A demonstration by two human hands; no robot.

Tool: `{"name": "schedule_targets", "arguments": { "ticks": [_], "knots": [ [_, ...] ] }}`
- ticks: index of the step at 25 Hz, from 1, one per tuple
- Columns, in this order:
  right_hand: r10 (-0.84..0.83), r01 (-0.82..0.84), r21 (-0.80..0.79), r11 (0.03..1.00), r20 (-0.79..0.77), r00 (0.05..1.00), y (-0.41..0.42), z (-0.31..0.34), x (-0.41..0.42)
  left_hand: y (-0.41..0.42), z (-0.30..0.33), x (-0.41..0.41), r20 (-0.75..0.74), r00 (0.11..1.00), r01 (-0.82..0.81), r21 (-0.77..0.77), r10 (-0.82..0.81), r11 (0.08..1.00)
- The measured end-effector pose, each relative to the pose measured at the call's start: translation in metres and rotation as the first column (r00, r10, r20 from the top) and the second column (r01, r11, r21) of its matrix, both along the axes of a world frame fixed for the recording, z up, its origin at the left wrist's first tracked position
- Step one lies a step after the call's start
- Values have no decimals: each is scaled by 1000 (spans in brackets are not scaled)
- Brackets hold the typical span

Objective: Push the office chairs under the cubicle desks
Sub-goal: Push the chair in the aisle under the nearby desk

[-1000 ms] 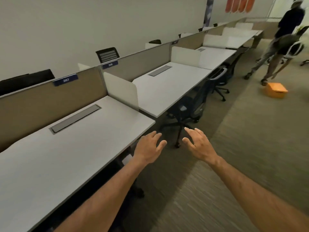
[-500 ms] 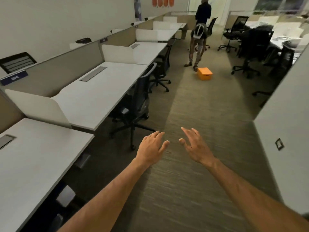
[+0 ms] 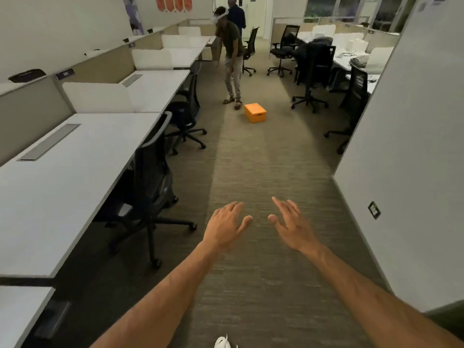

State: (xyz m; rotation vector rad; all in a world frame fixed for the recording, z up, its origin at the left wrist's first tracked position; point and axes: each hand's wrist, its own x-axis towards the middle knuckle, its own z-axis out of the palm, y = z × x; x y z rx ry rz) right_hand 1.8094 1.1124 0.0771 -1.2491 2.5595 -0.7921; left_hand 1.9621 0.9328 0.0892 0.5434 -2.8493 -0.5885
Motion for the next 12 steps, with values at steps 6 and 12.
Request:
{"name": "schedule_targets", "arguments": {
  "ticks": [6, 12],
  "knots": [
    [-78, 78, 4, 997, 17, 997, -89, 9, -105, -96, 8, -123, 0, 995, 98, 9, -98, 995],
    [-93, 92, 19, 996, 57, 994, -137, -15, -213, -148, -17, -229, 47, 992, 114, 32, -115, 993]
  ]
}}
